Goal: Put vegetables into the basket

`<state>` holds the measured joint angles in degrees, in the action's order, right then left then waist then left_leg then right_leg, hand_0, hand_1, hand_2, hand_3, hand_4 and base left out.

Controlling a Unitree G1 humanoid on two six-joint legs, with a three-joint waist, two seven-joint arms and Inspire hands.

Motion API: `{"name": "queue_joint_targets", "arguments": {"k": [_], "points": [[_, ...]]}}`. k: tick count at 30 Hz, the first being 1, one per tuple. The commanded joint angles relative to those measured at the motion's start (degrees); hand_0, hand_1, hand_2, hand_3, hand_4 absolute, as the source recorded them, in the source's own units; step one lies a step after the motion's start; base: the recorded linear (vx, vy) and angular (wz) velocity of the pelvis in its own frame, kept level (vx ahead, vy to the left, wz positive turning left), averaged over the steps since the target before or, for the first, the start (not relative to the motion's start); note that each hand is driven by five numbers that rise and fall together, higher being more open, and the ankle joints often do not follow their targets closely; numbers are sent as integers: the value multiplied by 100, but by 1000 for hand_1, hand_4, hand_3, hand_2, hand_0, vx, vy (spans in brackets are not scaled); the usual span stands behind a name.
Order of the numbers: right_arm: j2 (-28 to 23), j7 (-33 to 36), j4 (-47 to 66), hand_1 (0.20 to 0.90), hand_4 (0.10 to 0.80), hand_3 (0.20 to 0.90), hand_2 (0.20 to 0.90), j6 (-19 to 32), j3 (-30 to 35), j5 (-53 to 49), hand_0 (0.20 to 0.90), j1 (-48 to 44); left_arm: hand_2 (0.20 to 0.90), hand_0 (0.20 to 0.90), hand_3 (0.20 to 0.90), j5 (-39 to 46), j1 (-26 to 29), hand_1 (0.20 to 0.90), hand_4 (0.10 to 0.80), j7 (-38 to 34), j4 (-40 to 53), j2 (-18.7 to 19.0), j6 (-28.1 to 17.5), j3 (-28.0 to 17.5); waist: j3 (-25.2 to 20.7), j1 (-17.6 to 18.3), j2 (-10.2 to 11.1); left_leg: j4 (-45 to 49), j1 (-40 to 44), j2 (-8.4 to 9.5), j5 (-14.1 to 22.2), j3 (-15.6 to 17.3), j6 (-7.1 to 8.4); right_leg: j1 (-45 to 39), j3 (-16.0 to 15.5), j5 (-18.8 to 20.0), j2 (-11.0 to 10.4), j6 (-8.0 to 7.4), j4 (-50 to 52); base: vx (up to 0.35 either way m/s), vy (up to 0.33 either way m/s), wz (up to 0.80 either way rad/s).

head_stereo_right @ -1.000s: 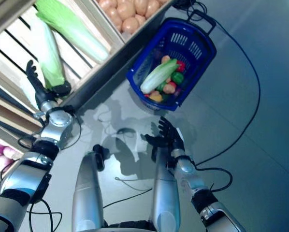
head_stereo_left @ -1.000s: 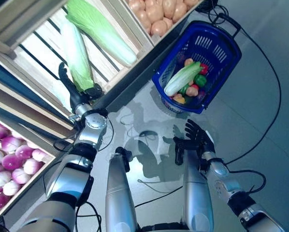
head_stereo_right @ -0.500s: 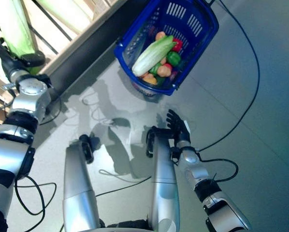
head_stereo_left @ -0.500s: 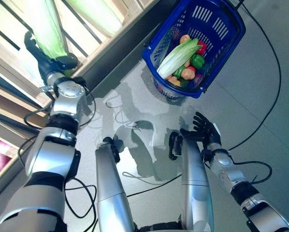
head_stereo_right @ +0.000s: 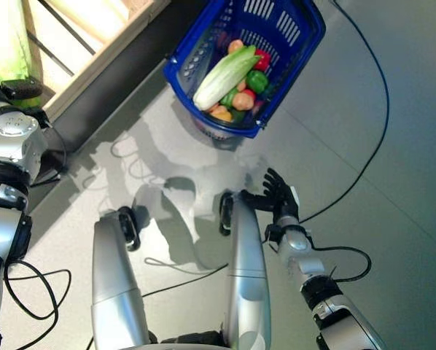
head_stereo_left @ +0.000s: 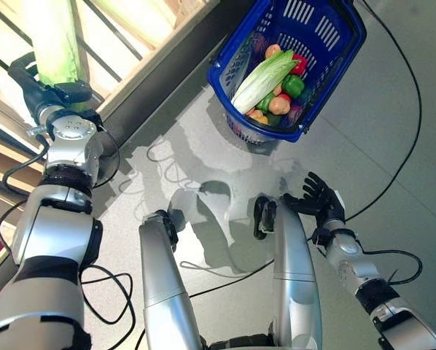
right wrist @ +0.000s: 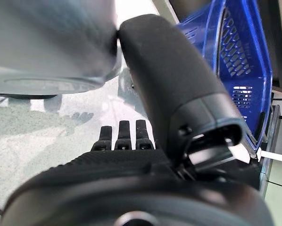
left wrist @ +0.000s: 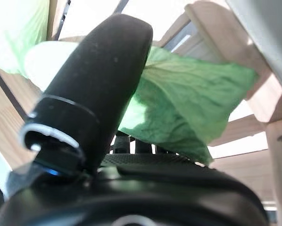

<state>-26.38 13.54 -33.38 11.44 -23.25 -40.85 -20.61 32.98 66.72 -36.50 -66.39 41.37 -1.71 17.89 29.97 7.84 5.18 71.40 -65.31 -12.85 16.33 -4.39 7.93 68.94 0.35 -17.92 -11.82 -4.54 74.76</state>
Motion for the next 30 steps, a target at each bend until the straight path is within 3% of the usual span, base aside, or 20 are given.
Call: {"name": "queue_joint_targets", "arguments": {"k": [1,9,16,18,22,26,30], "points": [[-163,-183,462,900,800,900,900,669,178,86,900,164,300,300,300,95,-267,300,400,113,-84,188,-285,-55,-199,68,-196,-143,882,-140,689,475,-443,-998,99,-184,-239,-41,-596,29,16,-3],[-152,-186,544,900,800,900,900,747,241,216,900,496,300,300,300,344,-1148,300,400,610,102,302,-577,-522,-578,97,-389,-1239,2296,-149,434,817,-378,-2292,66,-83,-326,17,-1470,79,11,-5],[-21,-116,651,900,800,900,900,845,376,376,900,953,300,300,300,391,-1953,300,400,880,576,269,-645,-910,-989,49,-458,-2175,3365,-42,212,946,-407,-3283,-14,49,-414,10,-2204,107,-20,6],[68,-145,676,900,800,900,900,873,404,420,900,1102,300,300,300,270,-2236,300,400,869,758,168,-739,-1031,-1169,19,-461,-2706,3767,-31,-77,1029,-436,-3686,-93,274,-438,21,-2658,67,-55,6],[189,-211,646,900,800,900,900,932,399,469,900,1215,300,300,300,290,-2486,300,400,970,895,50,-964,-1163,-1363,-28,-461,-3232,4279,14,-216,1115,-397,-4207,-223,342,-487,-49,-3100,80,-37,2],[347,-177,639,900,800,900,900,1030,339,533,900,1338,300,300,300,284,-2819,300,400,1192,1154,-259,-1305,-1209,-1588,-89,-472,-3840,4845,57,-430,1183,-361,-4841,-427,519,-552,-123,-3752,109,-62,7],[510,-377,817,900,800,900,900,1120,258,535,900,1514,300,300,300,39,-3341,300,400,1399,1639,-657,-1552,-1170,-1872,-153,-510,-4832,5566,111,-889,1240,-332,-5594,-649,878,-470,-195,-4779,148,-72,5]]}}
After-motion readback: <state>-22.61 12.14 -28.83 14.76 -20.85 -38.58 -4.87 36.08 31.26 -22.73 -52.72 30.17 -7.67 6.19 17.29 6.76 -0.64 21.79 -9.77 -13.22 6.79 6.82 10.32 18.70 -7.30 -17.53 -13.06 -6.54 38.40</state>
